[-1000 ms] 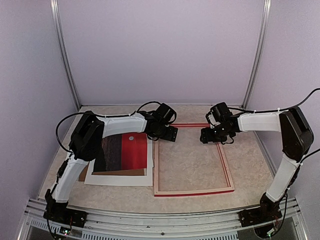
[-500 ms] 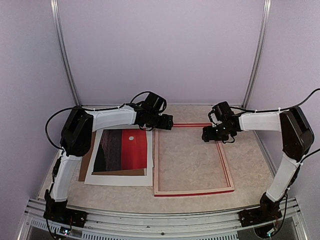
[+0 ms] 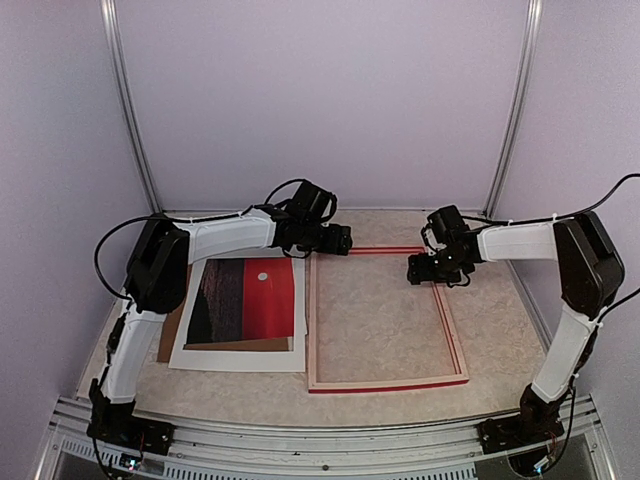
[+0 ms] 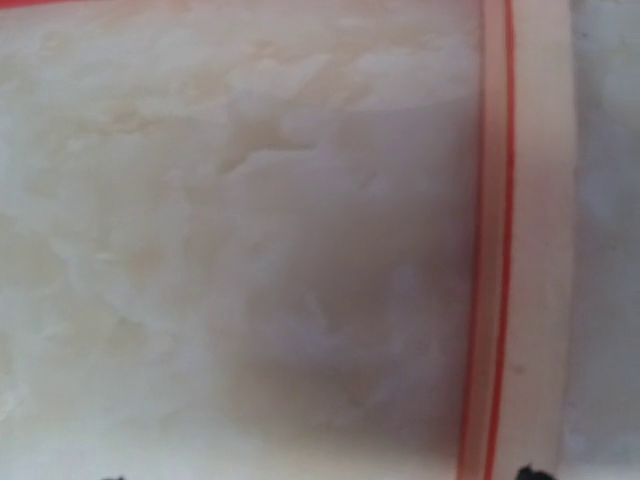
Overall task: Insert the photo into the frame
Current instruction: Press the glass panel onto the frame body, then adjust the frame body at the center of the board.
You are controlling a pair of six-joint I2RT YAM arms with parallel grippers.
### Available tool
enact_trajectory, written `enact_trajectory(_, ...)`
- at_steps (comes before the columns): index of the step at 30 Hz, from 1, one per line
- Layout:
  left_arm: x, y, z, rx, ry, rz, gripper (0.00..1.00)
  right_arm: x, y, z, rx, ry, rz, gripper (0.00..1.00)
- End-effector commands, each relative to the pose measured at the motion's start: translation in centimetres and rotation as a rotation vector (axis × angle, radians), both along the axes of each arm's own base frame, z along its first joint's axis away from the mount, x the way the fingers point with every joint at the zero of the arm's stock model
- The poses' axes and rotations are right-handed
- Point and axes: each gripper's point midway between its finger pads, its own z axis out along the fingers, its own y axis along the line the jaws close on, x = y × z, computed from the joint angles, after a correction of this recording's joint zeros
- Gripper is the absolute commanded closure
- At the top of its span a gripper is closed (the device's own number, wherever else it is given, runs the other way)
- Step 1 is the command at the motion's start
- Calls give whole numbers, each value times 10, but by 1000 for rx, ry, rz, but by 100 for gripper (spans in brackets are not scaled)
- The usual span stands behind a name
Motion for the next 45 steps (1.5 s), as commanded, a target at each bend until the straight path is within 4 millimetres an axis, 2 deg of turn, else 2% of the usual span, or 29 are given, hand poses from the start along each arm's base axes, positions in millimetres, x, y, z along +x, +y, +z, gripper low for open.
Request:
enact_trajectory(1,-5,-2,-18,28,27,11,11,-6,-4,-15,29,43,-15,16)
enact_trajectory(5,-9,2,-17,32,29,22,11,-20,-9,-23,35,75,-30,17)
enact_trajectory(11,-15,14,-16,49,19,41,11,-42,-21,-24,33,83,-64,17)
enact_trajectory(16,-22,20,-12,54,7,47,11,-55,-37,-11,-2,44,-105,18)
enact_trajectory(19,-27,21,-12,65,3,43,11,-63,-39,-8,5,48,-104,18)
enact_trajectory(26,-34,24,-18,110,13,46,10,-85,-33,-28,62,119,-91,18)
enact_trajectory(31,-35,19,-15,98,15,23,8,-102,-21,-42,131,163,-62,20)
enact_trajectory(34,-34,12,-11,77,16,2,6,-112,-7,-45,169,179,-32,21)
enact_trajectory(41,-26,4,-22,102,32,13,6,-137,31,-41,218,204,17,21)
enact_trajectory(45,-13,8,-24,129,19,68,5,-143,35,-34,211,192,0,22)
